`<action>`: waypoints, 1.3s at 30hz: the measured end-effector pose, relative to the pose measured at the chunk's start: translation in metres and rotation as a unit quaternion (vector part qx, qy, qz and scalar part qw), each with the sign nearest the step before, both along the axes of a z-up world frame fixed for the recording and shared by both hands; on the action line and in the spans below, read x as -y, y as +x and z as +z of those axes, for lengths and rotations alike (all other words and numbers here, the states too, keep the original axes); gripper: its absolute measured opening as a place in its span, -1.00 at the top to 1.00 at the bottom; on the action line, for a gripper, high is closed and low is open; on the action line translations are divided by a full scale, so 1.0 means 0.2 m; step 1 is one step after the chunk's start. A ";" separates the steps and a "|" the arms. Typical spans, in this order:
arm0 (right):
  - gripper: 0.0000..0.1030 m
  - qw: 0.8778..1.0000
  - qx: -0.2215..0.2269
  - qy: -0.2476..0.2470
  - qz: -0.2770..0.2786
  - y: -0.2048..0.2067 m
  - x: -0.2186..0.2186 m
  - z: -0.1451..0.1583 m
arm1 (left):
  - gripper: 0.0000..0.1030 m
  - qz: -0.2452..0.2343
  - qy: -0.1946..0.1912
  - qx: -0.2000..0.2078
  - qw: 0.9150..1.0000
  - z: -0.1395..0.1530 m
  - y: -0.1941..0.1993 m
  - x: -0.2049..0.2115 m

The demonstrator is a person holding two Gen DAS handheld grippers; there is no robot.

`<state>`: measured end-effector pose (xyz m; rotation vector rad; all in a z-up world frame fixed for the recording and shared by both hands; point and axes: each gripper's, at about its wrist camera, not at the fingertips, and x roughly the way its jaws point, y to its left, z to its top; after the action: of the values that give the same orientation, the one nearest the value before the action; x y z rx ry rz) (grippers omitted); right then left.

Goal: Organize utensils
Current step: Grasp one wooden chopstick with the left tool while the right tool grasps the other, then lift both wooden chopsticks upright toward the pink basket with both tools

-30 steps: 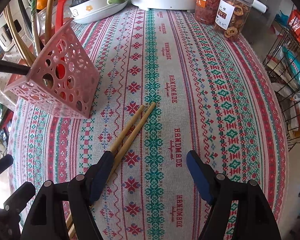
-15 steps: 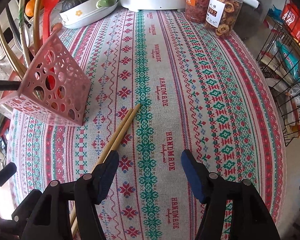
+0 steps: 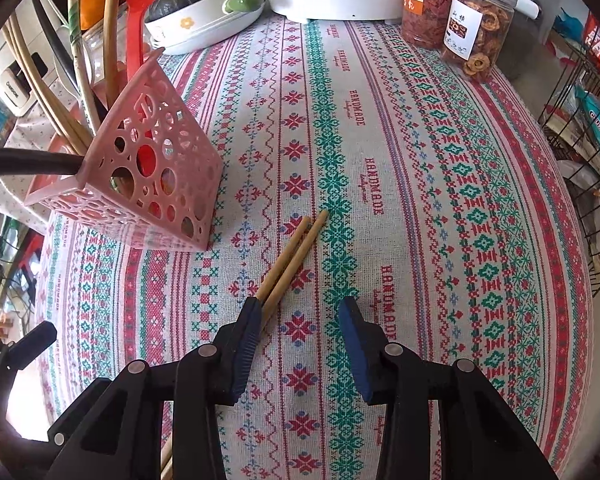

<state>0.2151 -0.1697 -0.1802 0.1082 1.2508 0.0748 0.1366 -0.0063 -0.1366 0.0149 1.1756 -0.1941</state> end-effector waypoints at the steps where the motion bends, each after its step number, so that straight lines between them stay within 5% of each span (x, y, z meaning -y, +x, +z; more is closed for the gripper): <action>1: 0.21 1.000 0.001 -0.008 0.005 -0.01 -0.02 0.01 | -0.84 0.000 0.001 0.000 1.000 0.00 0.00 0.00; 5: 0.25 1.000 -0.016 -0.014 0.016 -0.04 -0.09 0.02 | -0.83 -0.002 -0.001 -0.002 1.000 0.00 0.00 0.00; 8: 0.40 0.996 -0.017 -0.067 0.050 -0.07 -0.15 0.01 | -0.79 -0.009 -0.002 -0.002 1.000 -0.01 -0.01 0.02; 12: 0.86 0.997 -0.032 -0.060 0.043 -0.08 -0.11 0.02 | -0.53 -0.029 -0.023 -0.004 0.999 -0.02 -0.01 0.06; 20: 0.88 0.998 -0.050 0.035 0.002 -0.12 0.15 0.03 | 0.22 -0.086 -0.086 -0.002 0.993 -0.08 0.06 0.23; 25: 0.88 0.997 -0.046 0.063 0.004 -0.15 0.25 0.07 | 0.34 -0.104 -0.116 0.009 0.988 -0.11 0.09 0.35; 29: 0.88 0.996 -0.043 0.075 0.011 -0.17 0.31 0.08 | 0.38 -0.107 -0.099 0.026 0.989 -0.15 0.10 0.42; 32: 0.88 0.996 -0.042 0.078 0.012 -0.19 0.35 0.09 | 0.84 -0.098 -0.056 0.030 0.993 -0.14 0.09 0.43; 39: 0.88 0.996 -0.052 0.076 0.021 -0.27 0.40 0.09 | 0.85 -0.084 -0.051 -0.037 0.994 -0.13 -0.02 0.31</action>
<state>0.1611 -0.2504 -0.1628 0.2199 1.3514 0.2032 0.1331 -0.0680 -0.1630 0.0175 1.2380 -0.4057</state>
